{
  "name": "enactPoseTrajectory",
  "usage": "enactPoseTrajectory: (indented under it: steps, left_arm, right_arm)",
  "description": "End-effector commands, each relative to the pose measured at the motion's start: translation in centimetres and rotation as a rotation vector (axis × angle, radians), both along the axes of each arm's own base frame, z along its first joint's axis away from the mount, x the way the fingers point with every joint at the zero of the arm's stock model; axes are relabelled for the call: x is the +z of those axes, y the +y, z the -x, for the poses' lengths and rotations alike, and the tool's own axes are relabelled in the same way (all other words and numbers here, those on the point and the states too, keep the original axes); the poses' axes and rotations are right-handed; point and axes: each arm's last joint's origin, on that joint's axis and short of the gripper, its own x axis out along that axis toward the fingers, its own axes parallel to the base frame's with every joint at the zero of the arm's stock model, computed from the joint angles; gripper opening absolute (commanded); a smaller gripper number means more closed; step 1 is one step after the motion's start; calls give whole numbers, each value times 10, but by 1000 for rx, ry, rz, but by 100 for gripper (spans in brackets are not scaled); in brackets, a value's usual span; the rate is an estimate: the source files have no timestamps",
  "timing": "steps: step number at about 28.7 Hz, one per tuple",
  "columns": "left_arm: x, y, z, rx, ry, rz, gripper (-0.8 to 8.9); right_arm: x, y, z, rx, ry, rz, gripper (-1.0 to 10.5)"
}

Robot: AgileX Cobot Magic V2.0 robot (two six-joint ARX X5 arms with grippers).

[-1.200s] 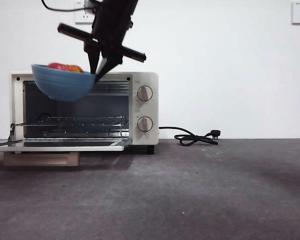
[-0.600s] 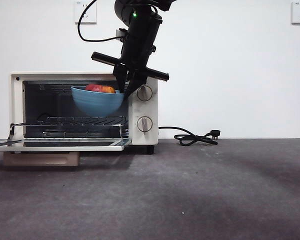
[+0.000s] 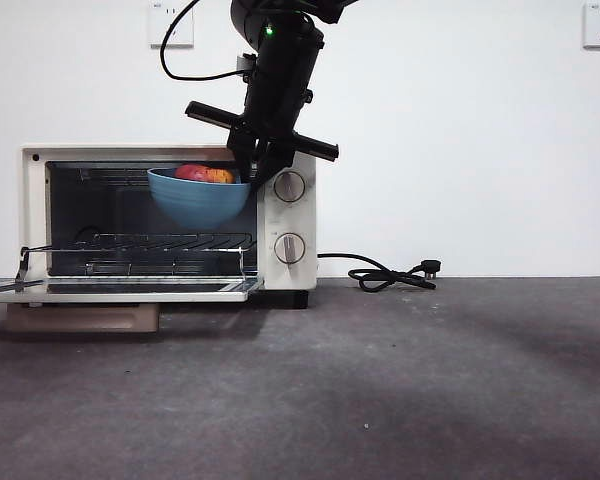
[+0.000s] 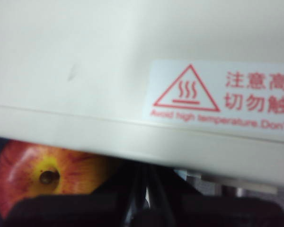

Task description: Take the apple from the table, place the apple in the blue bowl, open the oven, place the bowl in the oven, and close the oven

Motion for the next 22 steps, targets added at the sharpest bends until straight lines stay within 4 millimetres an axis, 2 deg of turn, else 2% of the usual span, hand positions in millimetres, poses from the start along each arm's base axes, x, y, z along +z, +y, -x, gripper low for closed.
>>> enactPoseTrajectory:
  steps: [1, 9, 18, 21, 22]
  left_arm:
    - [0, 0, 0, -16, -9, -4, -5]
    - [-1, -1, -2, -19, 0, -10, -5]
    - [-1, -1, -3, -21, 1, -11, -5]
    - [-1, -1, -3, -21, 0, -11, -5]
    - [-1, -1, -3, -21, 0, -11, -5]
  right_arm:
    - [-14, 5, -6, -19, 5, -10, -12]
    - [-39, 9, -11, -40, 65, -15, -11]
    - [-39, 9, -13, -69, 46, -19, -10]
    - [-39, 9, -13, -68, 45, -20, 14]
    - [-39, 9, -13, -68, 45, -20, 53]
